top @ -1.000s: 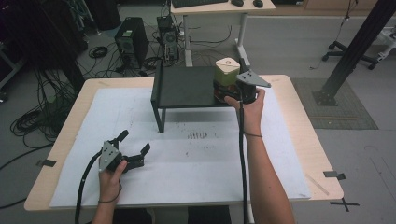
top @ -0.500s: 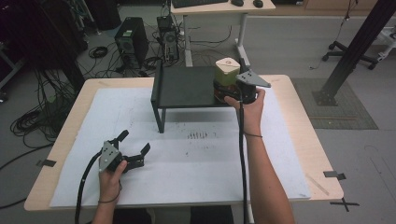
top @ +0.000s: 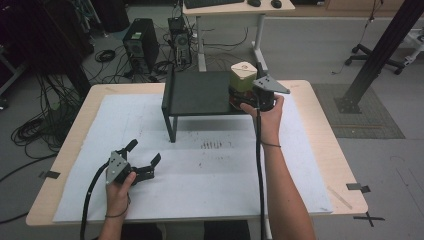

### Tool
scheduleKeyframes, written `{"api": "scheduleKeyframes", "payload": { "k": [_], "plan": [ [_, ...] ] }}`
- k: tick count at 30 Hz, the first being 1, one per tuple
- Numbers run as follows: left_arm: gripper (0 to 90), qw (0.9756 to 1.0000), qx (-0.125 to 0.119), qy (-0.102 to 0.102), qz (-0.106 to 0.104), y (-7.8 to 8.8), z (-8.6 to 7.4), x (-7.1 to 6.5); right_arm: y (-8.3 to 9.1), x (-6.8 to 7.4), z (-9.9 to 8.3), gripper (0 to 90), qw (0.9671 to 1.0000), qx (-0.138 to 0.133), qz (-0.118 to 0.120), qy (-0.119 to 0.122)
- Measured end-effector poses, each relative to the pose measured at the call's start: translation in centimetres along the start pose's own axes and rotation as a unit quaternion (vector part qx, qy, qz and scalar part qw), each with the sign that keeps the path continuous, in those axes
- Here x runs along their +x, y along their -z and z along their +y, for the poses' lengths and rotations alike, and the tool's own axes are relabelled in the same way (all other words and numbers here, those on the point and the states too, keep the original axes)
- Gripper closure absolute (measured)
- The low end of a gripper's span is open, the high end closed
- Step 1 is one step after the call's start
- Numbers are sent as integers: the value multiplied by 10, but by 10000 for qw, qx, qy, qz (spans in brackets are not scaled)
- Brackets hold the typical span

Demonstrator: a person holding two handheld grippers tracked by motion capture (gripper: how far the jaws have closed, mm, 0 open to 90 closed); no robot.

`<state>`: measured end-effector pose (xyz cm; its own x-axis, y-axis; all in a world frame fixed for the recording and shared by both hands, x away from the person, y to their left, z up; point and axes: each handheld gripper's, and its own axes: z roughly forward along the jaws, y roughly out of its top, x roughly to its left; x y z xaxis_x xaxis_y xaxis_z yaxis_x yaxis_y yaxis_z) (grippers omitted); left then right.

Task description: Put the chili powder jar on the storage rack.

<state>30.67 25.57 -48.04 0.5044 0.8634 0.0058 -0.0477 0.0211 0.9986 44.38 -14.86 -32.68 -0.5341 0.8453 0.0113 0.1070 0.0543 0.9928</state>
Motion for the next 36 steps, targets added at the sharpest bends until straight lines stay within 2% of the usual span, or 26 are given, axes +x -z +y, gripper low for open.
{"api": "scheduleKeyframes", "payload": {
  "k": [17, 20, 28, 30, 31, 36],
  "plan": [
    [4, 10000, -1, -3, -1, 0, 0, 0, -1, -1, -1, 295, 10000, -38, 54, -47],
    [4, 10000, 0, 0, -1, 0, 0, 0, -1, -2, -2, 235, 9999, -67, 55, -69],
    [4, 10000, 2, -6, -2, 0, 0, 0, -2, -4, -3, 161, 9996, -179, 125, -197],
    [4, 10000, 0, 0, 0, 0, 0, 0, -3, -4, -3, 117, 9994, -226, 141, -200],
    [4, 10000, 2, -4, -1, 0, 0, 0, -4, -3, -3, 71, 9993, -270, 117, -233],
    [4, 10000, -3, -9, -2, 0, 0, 0, -5, -3, -5, 21, 9993, -267, 55, -263]
  ]
}}
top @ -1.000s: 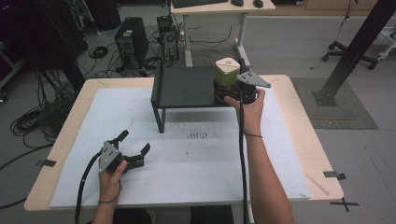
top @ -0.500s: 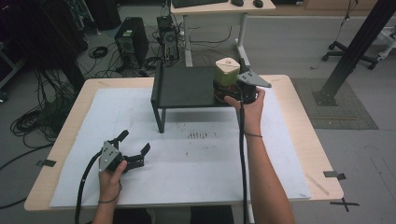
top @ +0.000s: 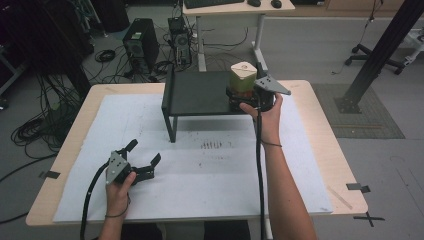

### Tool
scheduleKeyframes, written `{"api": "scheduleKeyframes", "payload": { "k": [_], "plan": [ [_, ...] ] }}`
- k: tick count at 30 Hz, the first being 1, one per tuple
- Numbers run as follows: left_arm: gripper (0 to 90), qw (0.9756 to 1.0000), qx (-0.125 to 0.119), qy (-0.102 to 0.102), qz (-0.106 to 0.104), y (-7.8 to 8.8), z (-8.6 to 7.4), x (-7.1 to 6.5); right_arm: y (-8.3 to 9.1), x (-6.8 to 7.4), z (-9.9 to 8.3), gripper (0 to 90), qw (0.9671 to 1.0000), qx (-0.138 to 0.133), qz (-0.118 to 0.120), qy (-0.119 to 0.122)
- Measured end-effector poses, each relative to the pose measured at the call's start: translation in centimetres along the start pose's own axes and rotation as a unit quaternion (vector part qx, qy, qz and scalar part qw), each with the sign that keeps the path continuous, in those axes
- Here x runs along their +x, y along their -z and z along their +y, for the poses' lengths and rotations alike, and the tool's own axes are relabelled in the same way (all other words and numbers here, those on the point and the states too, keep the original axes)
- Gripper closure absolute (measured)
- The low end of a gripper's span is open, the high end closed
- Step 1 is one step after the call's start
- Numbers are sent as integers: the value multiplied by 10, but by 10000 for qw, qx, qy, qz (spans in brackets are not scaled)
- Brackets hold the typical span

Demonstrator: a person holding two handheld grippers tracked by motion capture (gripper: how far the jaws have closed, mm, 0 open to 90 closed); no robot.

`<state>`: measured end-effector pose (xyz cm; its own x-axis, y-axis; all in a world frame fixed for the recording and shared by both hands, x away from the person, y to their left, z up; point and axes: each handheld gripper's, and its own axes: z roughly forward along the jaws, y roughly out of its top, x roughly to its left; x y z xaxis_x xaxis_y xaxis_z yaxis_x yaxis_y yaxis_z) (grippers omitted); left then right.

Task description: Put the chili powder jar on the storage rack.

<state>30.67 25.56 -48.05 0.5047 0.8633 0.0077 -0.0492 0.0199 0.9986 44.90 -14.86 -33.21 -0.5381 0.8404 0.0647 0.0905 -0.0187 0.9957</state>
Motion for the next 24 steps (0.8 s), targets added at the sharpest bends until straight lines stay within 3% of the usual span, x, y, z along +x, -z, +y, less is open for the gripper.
{"api": "scheduleKeyframes", "payload": {
  "k": [11, 24],
  "plan": [
    [4, 10000, 3, 0, -3, 0, 0, 0, 4, 1, 2, 8, 10000, -54, -47, 7],
    [3, 10000, 11, 14, 16, 0, 0, 0, 41, 8, 14, 5, 9996, -210, -194, 67]
  ]
}}
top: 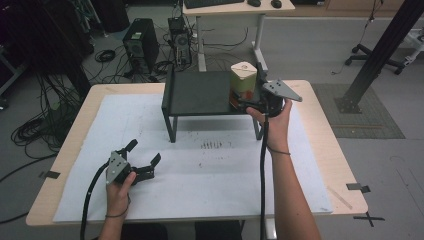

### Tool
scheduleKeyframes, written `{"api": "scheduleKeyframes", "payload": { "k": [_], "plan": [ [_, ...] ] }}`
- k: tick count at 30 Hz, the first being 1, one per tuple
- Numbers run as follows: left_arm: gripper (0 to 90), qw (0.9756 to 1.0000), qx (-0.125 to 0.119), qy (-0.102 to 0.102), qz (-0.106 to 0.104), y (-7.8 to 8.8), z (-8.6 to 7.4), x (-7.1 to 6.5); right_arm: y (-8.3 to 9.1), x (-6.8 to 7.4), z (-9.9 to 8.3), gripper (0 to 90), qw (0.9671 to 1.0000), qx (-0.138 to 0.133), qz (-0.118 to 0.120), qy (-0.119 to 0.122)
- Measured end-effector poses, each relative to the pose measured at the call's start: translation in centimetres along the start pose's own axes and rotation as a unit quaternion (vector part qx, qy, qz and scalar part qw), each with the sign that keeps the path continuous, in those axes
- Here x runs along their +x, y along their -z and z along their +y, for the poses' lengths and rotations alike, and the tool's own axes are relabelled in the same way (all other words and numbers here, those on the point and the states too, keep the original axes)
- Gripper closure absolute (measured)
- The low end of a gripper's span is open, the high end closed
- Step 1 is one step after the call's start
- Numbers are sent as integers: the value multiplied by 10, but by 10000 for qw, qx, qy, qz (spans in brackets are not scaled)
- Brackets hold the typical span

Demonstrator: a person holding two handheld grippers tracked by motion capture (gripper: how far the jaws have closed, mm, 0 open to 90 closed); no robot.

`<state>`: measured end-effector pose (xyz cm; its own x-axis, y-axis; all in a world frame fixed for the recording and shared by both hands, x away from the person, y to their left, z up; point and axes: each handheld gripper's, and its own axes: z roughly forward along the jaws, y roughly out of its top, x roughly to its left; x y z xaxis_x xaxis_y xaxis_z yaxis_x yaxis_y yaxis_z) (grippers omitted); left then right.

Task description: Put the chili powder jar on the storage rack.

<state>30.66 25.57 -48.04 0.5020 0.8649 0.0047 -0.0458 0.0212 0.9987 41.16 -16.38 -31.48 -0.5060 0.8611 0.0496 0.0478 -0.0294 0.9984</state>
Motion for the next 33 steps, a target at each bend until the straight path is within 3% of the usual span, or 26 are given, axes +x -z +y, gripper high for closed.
{"api": "scheduleKeyframes", "payload": {
  "k": [9, 33],
  "plan": [
    [4, 10000, -10, -17, 2, 0, 0, 0, 36, 5, -6, 5, 9998, -178, -82, -39],
    [4, 10000, -10, -22, -10, 0, 0, 0, 85, 10, -33, 5, 9994, -343, -87, -31]
  ]
}}
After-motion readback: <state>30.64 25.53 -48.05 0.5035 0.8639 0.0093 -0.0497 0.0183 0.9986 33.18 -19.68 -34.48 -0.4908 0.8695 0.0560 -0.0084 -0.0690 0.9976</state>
